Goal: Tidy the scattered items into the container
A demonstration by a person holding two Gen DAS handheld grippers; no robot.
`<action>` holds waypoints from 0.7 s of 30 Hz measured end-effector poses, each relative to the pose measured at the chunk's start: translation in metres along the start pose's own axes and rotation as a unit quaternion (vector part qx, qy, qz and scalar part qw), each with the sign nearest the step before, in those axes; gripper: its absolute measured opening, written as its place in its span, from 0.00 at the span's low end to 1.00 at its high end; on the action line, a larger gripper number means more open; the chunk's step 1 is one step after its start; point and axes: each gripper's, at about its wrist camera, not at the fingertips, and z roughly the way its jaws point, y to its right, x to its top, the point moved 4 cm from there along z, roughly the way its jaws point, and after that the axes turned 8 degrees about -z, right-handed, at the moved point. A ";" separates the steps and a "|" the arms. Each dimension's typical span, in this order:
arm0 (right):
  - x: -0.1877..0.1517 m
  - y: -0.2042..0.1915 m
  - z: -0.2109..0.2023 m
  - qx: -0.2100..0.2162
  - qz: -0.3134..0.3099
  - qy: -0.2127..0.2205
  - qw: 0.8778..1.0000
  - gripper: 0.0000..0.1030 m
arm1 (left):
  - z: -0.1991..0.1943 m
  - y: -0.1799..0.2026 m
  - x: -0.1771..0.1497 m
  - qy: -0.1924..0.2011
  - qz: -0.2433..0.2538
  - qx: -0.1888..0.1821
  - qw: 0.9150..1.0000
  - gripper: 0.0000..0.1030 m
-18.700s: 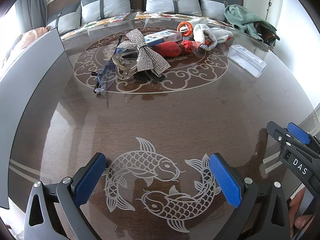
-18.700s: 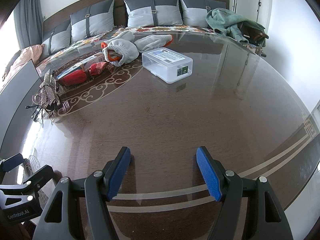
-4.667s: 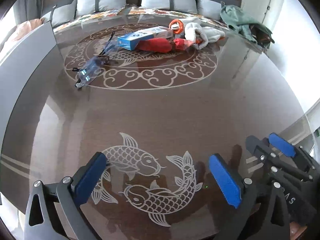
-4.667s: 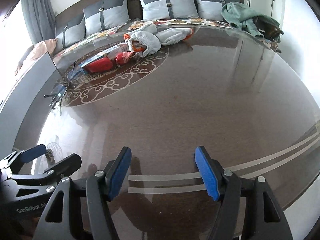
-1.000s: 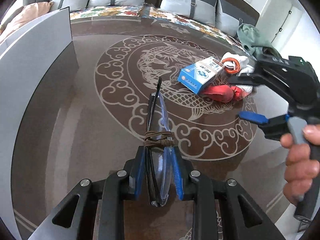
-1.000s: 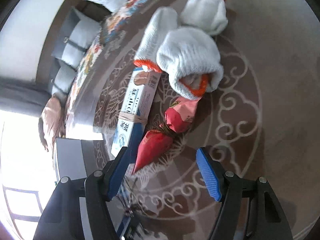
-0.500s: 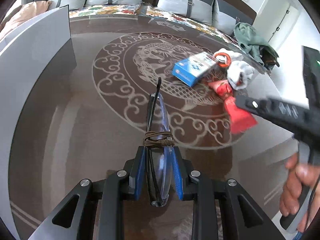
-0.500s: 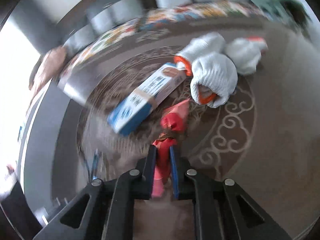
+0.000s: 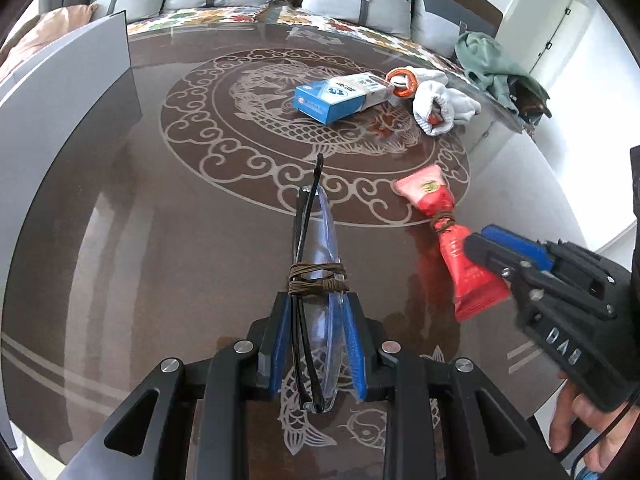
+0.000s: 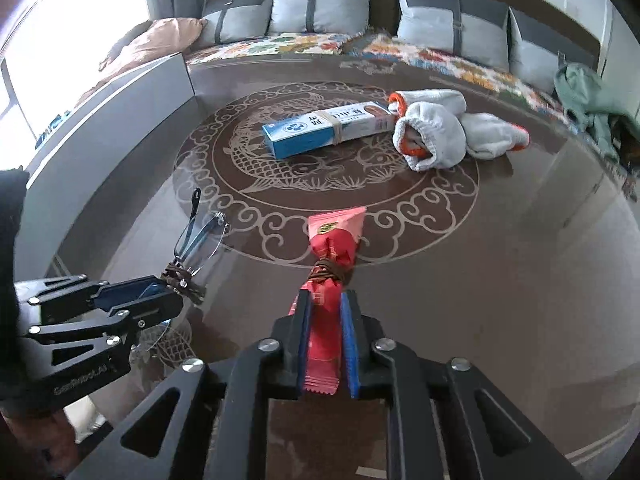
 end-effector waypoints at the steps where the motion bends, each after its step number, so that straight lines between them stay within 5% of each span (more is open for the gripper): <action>1: -0.001 -0.004 0.000 -0.007 -0.008 0.000 1.000 0.35 | 0.000 0.001 0.000 0.000 0.000 0.004 1.000 0.25; 6: -0.005 -0.017 0.015 -0.032 -0.036 -0.004 0.999 0.38 | 0.001 0.004 0.000 0.002 0.005 0.021 1.000 0.25; 21: -0.016 -0.017 0.020 -0.020 0.002 -0.010 1.000 0.31 | 0.002 0.006 0.001 -0.001 0.007 0.034 0.999 0.25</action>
